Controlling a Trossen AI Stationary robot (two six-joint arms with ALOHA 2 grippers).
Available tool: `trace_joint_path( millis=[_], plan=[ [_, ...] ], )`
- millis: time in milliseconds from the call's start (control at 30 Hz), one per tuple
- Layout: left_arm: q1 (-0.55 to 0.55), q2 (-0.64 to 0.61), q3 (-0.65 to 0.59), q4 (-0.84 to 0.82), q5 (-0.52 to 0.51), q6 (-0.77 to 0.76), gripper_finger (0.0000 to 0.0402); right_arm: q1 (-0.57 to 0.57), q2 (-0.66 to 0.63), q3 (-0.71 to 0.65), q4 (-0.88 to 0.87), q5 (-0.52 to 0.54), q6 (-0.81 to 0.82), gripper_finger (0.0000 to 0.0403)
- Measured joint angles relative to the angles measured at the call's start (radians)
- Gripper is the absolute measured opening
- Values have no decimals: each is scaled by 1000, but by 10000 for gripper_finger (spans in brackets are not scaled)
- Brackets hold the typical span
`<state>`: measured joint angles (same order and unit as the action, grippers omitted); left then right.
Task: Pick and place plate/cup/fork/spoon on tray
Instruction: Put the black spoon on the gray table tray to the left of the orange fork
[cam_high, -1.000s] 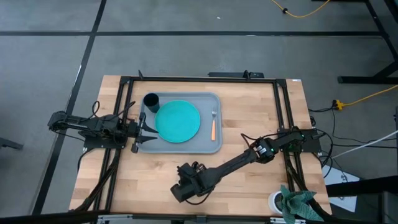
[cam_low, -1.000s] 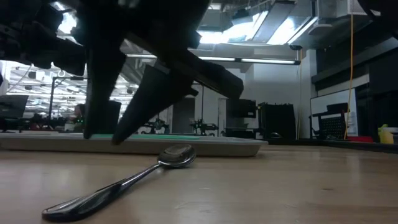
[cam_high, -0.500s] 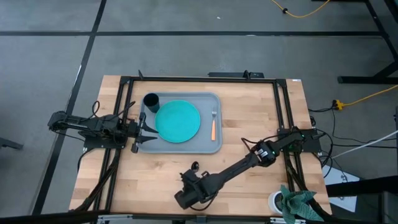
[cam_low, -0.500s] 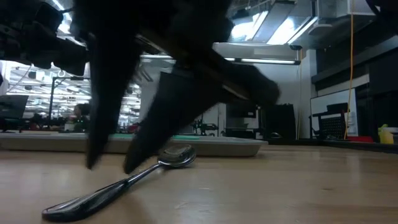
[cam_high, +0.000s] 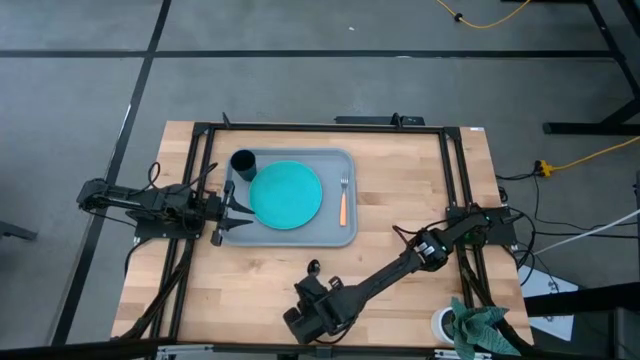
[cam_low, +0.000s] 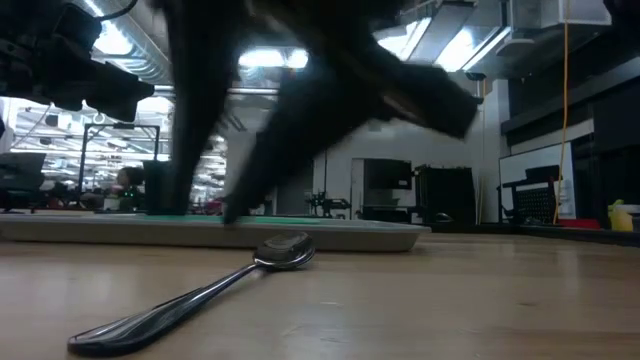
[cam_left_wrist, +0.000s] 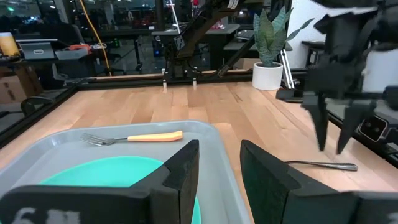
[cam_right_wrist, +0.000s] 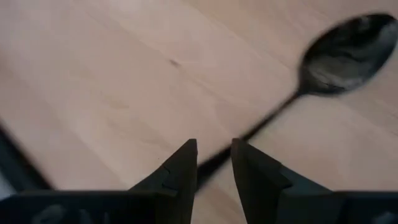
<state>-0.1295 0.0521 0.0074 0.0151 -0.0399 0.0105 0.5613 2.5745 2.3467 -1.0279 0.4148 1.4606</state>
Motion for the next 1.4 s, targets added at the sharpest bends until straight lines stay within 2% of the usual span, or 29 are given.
trace_joint_path(
  millis=[133,233,367,567,833,1067,1167,1400],
  plan=[
    [0,0,0,0,0,0,110,-2,-5,-3,115,-6,-56,106],
    [0,0,0,0,0,0,110,-15,15,-11,191,-65,-90,106],
    [0,0,0,0,0,0,110,-26,46,-15,191,-160,-87,106],
    [0,0,0,0,0,0,110,-7,44,-9,61,-189,31,106],
    [0,0,0,0,0,0,110,20,31,9,-157,-179,138,106],
    [0,0,0,0,0,0,110,24,-22,9,-219,-72,152,106],
    [0,0,0,0,0,0,110,24,-33,9,-250,-46,103,106],
    [0,0,0,0,1,0,110,-6,-36,-1,-381,-77,-183,106]
  ],
)
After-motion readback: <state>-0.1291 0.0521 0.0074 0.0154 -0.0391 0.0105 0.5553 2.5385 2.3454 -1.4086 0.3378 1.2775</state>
